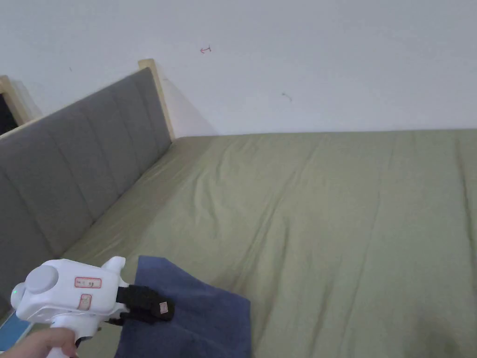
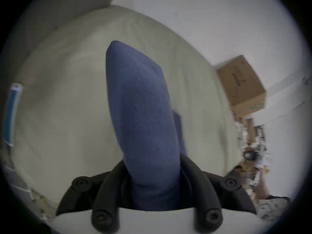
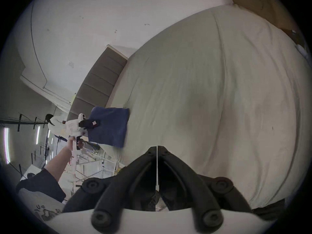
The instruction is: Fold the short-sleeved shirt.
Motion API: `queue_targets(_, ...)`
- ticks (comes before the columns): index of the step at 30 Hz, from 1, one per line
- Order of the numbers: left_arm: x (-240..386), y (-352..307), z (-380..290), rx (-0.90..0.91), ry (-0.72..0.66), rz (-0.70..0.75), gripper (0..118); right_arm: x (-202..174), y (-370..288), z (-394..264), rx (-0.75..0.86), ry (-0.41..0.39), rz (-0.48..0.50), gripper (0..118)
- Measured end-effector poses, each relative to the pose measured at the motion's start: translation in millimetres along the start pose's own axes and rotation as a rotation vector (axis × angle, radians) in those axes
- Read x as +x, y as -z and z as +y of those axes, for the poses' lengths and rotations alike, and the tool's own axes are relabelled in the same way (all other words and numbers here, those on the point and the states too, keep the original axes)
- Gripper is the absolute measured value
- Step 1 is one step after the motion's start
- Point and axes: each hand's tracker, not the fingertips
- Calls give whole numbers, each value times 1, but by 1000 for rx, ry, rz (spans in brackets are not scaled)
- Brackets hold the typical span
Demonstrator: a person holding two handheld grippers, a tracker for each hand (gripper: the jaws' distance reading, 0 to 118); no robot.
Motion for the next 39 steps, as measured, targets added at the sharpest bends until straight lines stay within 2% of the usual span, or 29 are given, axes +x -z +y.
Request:
queue_targets(1, -6, -3, 1, 6, 9, 70, 51, -4, 1, 0, -4, -1, -6, 0)
queue_targets(3, -14, -6, 5, 38, 41, 185, 112, -6, 5, -2, -12, 1, -16, 0)
queue_targets(4, -29, -8, 13, 47, 54, 243, 115, -7, 7, -2, -16, 3, -22, 0)
queue_targets(5, -34, -9, 14, 45, 66, 310, 111, -8, 8, -2, -21, 4, -27, 0)
queue_targets(6, -38, -12, 14, 41, 98, 355, 111, -10, 9, -2, -25, 3, -31, 0)
queue_targets(7, -38, -25, 15, 104, 146, 341, 111, -11, 10, -2, -28, 0, -34, 0)
queue_targets(9, -41, -34, 13, 121, 123, 423, 111, -13, 9, -1, -25, -6, -40, 0)
queue_targets(11, -39, -45, 9, 151, 138, 403, 111, -15, 9, 0, -20, -8, -41, 0)
queue_targets(14, 3, -49, -7, 208, 194, 429, 111, -16, 5, 4, -10, -15, -41, 0)
queue_targets(15, 14, -52, -9, 231, 257, 486, 111, -17, 4, 5, -9, -22, -46, 0)
queue_targets(18, 49, -32, -15, 245, 385, 452, 112, -19, -3, 7, 2, -47, -55, 0)
queue_targets(20, 73, -14, -21, 200, 434, 345, 103, -21, -8, 8, 19, -56, -60, 0)
queue_targets(21, 90, -4, -24, 193, 463, 298, 87, -21, -13, 8, 34, -57, -60, 0)
queue_targets(22, 108, 5, -28, 204, 486, 261, 46, -21, -17, 9, 50, -56, -60, 0)
queue_targets(23, 129, 15, -31, 220, 502, 213, 9, -23, -21, 10, 68, -56, -61, 0)
queue_targets(24, 162, 27, -43, 229, 509, 163, 1, -26, -26, 12, 86, -58, -62, 0)
queue_targets(27, 233, 50, -63, 292, 497, 38, 1, -33, -46, 21, 181, -102, -93, 0)
queue_targets(29, 279, 56, -67, 342, 500, -18, 1, -45, -62, 28, 261, -144, -155, 0)
queue_targets(31, 327, 50, -79, 499, 518, 17, 1, -62, -82, 37, 380, -201, -206, 0)
queue_targets(34, 372, 35, -87, 727, 584, -3, 1, -89, -110, 46, 561, -294, -234, 0)
queue_targets(39, 412, 12, -115, 1016, 626, 88, 1, -126, -143, 30, 948, -466, -277, 0)
